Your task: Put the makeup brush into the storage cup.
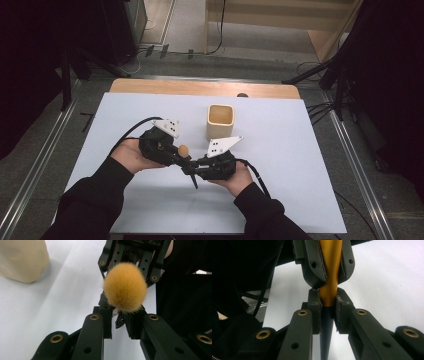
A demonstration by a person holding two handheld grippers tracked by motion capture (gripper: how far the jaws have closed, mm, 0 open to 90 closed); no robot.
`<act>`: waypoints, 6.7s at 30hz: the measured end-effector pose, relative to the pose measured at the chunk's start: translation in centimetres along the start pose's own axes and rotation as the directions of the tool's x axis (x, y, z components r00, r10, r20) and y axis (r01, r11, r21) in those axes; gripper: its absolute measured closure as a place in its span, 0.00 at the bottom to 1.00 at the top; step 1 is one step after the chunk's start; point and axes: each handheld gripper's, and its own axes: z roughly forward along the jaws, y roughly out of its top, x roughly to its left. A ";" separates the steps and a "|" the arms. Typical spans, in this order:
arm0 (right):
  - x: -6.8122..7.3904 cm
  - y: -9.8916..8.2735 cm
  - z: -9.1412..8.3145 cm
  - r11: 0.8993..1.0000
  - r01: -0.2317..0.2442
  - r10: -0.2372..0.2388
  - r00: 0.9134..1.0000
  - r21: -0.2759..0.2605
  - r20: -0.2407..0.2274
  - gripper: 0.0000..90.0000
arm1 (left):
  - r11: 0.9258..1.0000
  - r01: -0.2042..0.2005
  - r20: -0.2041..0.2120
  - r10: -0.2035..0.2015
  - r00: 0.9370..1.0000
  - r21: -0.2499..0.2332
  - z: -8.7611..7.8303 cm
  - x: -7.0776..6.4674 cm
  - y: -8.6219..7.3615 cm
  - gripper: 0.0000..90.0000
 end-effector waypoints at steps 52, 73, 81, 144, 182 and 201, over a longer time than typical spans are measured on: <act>-1.3 -0.4 -4.1 0.995 -0.037 0.043 0.997 -0.090 0.071 0.87 | 0.949 0.053 -0.113 -0.092 0.989 -0.310 -0.7 -0.1 -8.9 0.25; -2.1 -0.4 -7.5 0.987 -0.044 0.067 0.987 -0.158 0.147 0.87 | 0.929 0.061 -0.194 -0.140 0.971 -0.364 -1.6 -0.1 -11.9 0.17; -2.3 -0.3 -8.7 0.984 -0.042 0.073 0.982 -0.175 0.175 0.87 | 0.923 0.069 -0.211 -0.159 0.965 -0.378 -2.4 -0.1 -12.7 0.16; -10.7 8.3 -11.7 0.970 -0.039 0.139 0.898 -0.240 0.417 0.87 | 0.914 0.083 -0.216 -0.181 0.959 -0.397 -2.9 0.4 -13.7 0.16; -11.6 4.9 -9.0 0.972 -0.076 0.164 0.895 -0.222 0.414 0.87 | 0.914 0.090 -0.210 -0.185 0.960 -0.396 -2.9 0.4 -13.7 0.16; -11.7 3.5 -9.4 0.973 -0.112 0.190 0.886 -0.204 0.423 0.87 | 0.912 0.097 -0.207 -0.192 0.959 -0.398 -2.9 0.5 -13.7 0.16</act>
